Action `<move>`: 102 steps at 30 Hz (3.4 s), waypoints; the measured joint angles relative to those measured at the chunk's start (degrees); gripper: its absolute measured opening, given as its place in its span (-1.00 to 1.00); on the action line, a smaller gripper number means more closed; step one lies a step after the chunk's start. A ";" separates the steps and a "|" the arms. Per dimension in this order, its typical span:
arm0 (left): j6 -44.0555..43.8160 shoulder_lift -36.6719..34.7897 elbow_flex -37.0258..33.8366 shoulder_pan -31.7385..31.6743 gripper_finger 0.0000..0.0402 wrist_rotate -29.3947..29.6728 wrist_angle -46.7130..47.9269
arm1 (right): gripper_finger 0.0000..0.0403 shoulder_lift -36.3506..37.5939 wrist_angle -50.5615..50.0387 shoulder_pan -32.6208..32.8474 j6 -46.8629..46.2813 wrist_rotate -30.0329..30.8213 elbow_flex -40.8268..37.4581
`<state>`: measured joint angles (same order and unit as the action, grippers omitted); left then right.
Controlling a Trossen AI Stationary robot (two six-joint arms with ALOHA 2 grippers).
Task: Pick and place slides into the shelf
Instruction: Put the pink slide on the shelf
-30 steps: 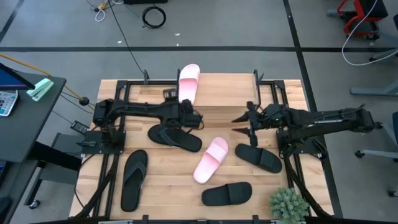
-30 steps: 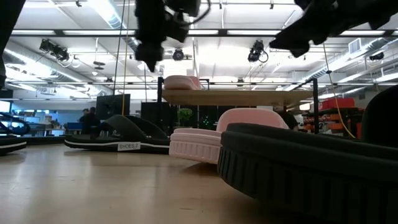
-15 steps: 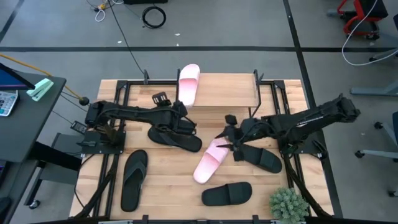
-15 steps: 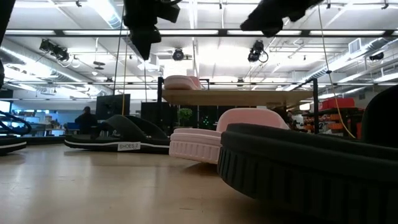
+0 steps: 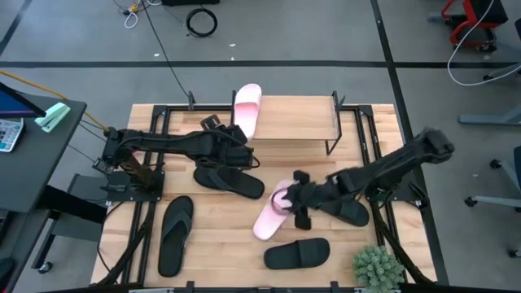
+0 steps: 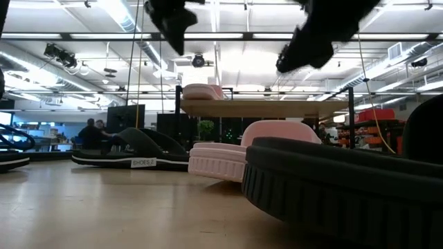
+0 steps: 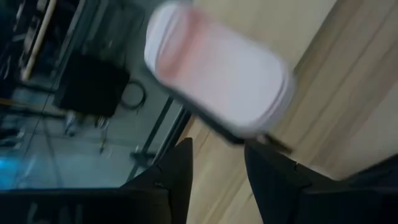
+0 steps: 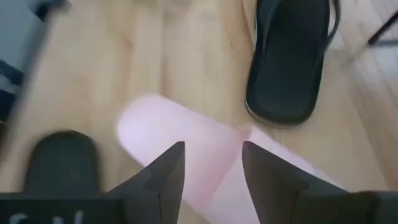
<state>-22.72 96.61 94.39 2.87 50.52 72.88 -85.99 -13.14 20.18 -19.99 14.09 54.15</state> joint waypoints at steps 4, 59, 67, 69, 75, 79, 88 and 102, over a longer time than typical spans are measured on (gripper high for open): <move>3.03 -1.17 0.00 0.00 -0.33 -0.21 -2.62 | -0.17 -6.43 -0.85 2.51 -1.53 11.70 0.69; 4.33 -5.71 0.00 -0.02 -0.43 -0.22 0.69 | -0.92 -18.50 -19.71 -1.36 -7.40 25.25 9.01; 4.40 -14.86 0.02 0.33 -0.48 -0.24 1.23 | -0.94 -12.94 -17.18 4.56 -5.75 24.36 13.86; 5.55 -17.25 0.02 0.32 -0.49 -0.15 0.94 | -0.95 -10.83 -15.04 5.69 -0.83 25.05 15.28; 8.98 -22.94 0.02 0.28 -0.48 -0.20 0.07 | -0.96 -4.48 -8.35 3.89 16.87 35.10 18.47; 9.01 -25.15 0.02 0.28 -0.49 -0.18 -0.36 | -0.96 -1.81 -6.01 -3.01 24.52 37.26 18.56; 9.03 -25.79 0.02 0.28 -0.50 -0.19 -0.32 | -0.96 -2.33 2.89 -22.06 42.47 39.83 18.56; 10.29 -25.79 0.02 0.28 -0.52 -0.19 -0.25 | -0.96 -11.06 5.81 -36.05 44.40 32.37 18.53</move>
<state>-12.43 70.83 94.41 3.16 50.32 72.64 -97.06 -7.34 -15.86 24.41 46.46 72.69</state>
